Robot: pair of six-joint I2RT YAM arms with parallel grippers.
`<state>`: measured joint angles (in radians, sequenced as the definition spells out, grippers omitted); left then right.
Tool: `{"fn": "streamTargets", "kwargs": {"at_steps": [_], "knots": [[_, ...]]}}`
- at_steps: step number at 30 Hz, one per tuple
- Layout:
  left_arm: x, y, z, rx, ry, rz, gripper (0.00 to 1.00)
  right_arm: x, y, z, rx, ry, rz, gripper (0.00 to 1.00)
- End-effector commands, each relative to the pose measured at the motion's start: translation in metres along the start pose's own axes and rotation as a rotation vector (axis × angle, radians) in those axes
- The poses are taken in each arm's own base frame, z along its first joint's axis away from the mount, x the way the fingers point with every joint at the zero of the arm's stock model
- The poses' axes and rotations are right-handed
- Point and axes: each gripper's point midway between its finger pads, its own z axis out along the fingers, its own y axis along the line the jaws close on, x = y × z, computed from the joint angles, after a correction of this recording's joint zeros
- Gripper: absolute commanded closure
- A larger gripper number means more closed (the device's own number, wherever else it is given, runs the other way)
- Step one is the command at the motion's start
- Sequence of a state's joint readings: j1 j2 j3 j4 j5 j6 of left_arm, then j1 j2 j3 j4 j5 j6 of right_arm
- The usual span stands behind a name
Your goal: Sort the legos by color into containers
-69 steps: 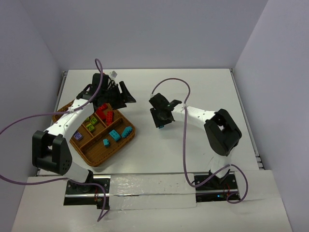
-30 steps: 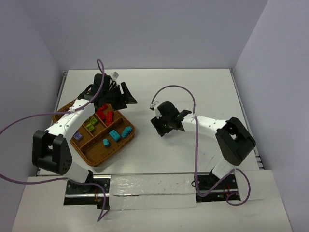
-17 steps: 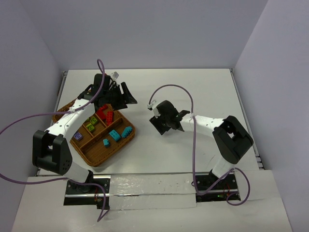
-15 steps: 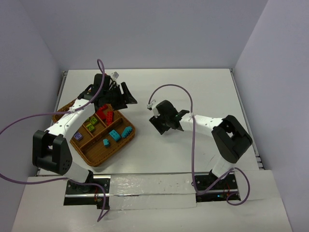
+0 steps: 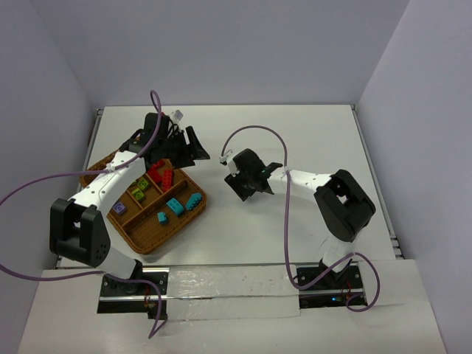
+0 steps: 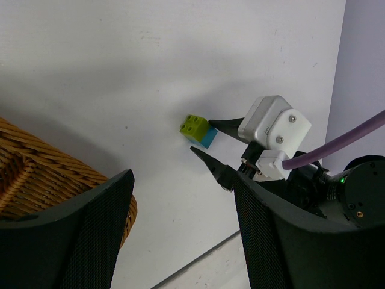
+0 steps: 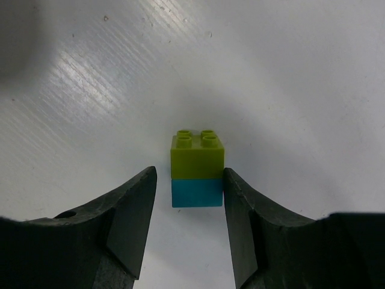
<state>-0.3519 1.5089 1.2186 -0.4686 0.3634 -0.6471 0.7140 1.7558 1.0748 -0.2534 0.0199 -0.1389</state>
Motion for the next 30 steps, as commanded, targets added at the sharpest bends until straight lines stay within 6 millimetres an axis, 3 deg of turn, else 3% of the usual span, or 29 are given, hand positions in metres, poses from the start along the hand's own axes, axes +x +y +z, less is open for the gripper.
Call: {"fn": "streamTargets", "kwargs": {"at_steps": [1, 20, 30], "knots": [[-0.011, -0.013, -0.005, 0.027, -0.020, 0.036, 0.26, -0.010, -0.003, -0.003, -0.002, -0.012, 0.016, 0.44], [-0.011, -0.013, 0.001, 0.031, -0.010, 0.040, 0.26, 0.010, -0.013, -0.004, 0.062, 0.034, 0.077, 0.37], [-0.011, -0.013, 0.001, 0.030, -0.009, 0.036, 0.26, 0.016, -0.013, -0.001, 0.061, 0.063, 0.088, 0.41]]}}
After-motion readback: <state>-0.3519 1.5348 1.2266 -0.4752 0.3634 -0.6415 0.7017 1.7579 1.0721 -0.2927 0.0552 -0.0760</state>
